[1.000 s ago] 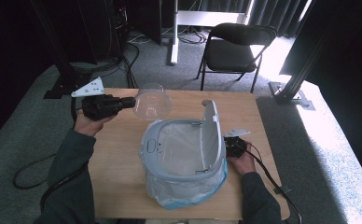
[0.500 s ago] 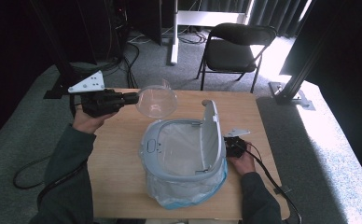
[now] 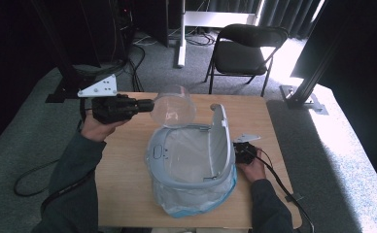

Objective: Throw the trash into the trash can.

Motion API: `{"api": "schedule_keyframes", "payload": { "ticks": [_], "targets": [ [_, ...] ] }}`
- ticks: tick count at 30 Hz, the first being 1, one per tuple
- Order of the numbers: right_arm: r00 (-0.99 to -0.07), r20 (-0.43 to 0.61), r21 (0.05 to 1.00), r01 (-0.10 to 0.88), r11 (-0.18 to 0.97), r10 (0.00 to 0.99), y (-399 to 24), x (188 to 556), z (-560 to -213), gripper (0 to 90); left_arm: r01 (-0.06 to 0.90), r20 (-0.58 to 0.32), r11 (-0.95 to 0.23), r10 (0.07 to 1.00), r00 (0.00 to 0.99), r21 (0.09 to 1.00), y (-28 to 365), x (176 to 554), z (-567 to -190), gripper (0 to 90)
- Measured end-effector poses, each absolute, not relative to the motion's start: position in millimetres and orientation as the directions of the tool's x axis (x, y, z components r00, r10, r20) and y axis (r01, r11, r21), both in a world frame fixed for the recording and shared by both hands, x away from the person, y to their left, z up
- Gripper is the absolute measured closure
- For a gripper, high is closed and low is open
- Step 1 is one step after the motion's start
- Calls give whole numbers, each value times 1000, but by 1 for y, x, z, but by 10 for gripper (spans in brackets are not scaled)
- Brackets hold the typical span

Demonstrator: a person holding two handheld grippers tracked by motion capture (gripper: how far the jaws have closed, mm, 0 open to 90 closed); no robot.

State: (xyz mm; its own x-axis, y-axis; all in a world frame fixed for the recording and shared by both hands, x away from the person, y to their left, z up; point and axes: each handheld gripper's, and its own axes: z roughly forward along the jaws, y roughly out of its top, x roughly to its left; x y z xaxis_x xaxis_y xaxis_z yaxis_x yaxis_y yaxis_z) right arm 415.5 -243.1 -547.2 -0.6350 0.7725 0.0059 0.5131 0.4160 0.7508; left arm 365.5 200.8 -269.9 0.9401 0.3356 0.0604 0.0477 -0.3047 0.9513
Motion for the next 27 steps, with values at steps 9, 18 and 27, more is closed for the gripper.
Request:
{"api": "schedule_keyframes", "payload": {
  "ticks": [9,18,27],
  "targets": [
    [-634,6,751,514,415,774,-243,415,-547,398,38,52,-296,292,955,955,194,354,-269,842],
    [-635,6,750,514,416,773,-243,415,-547,398,16,60,-295,246,967,955,183,345,-266,840],
    [-634,7,750,514,415,773,-243,415,-547,399,-11,67,-319,166,984,948,175,341,-272,668]
  ]
}}
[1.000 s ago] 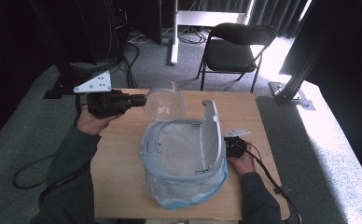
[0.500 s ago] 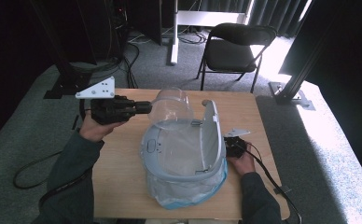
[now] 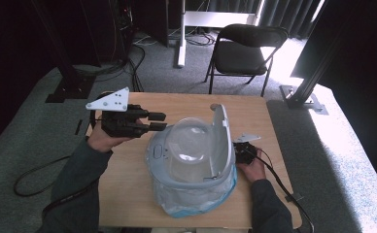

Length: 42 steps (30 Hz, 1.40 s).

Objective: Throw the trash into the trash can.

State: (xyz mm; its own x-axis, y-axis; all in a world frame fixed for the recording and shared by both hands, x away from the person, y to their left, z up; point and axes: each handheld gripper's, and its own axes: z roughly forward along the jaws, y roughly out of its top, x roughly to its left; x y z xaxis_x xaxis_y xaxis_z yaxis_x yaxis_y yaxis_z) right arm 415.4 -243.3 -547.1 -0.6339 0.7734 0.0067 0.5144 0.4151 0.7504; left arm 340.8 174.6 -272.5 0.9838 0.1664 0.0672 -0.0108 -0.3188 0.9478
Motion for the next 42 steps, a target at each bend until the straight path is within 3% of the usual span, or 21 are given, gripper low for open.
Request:
{"api": "schedule_keyframes", "payload": {
  "ticks": [42],
  "targets": [
    [-632,7,750,516,414,775,-243,415,-547,401,19,42,-305,193,980,952,169,354,-280,623]
  ]
}}
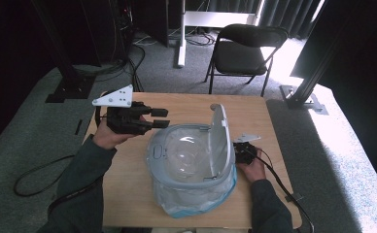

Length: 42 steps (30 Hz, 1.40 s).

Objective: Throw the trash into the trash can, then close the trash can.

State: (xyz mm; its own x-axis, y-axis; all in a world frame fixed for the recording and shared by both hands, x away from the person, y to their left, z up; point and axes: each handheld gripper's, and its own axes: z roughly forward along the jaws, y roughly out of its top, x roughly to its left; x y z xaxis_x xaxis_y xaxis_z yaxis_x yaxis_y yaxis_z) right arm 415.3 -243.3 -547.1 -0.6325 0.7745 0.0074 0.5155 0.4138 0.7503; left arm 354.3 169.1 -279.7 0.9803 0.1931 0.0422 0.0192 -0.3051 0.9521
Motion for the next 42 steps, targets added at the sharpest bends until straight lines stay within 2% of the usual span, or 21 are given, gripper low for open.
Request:
{"api": "schedule_keyframes", "payload": {
  "ticks": [12,21,37,40,42],
  "targets": [
    [-632,7,750,516,414,775,-243,415,-547,401,26,27,-281,182,983,959,157,364,-275,606],
    [-632,8,750,516,414,775,-243,415,-547,401,42,1,-266,161,987,963,131,380,-262,626],
    [-632,7,750,516,414,775,-243,415,-547,401,31,-6,-267,95,995,963,81,391,-239,753],
    [-631,7,750,516,413,776,-243,415,-547,402,27,-6,-263,79,997,964,72,390,-235,812],
    [-629,7,750,518,412,777,-243,415,-547,402,22,-4,-263,71,997,965,68,389,-233,887]
  ]
}}
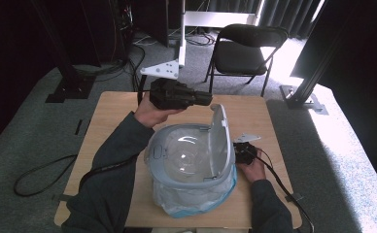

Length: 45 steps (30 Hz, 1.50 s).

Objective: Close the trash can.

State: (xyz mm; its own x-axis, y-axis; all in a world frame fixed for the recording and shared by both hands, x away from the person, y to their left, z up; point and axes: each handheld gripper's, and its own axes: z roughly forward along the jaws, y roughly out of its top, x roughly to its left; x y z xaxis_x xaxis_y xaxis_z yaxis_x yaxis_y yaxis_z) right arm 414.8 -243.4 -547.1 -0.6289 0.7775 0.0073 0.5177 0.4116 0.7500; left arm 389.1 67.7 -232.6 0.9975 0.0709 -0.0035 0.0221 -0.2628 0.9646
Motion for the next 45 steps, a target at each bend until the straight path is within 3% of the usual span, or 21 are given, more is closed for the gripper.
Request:
{"api": "schedule_keyframes", "payload": {
  "ticks": [20,32,45],
  "targets": [
    [-623,8,751,521,407,782,-243,414,-547,405,-49,48,-370,-11,999,928,19,368,-221,900],
    [-622,7,751,520,407,783,-243,414,-547,406,-34,48,-383,26,999,923,52,362,-231,900],
    [-621,7,751,521,406,784,-243,414,-547,409,46,-13,-357,96,995,933,108,352,-279,900]
  ]
}}
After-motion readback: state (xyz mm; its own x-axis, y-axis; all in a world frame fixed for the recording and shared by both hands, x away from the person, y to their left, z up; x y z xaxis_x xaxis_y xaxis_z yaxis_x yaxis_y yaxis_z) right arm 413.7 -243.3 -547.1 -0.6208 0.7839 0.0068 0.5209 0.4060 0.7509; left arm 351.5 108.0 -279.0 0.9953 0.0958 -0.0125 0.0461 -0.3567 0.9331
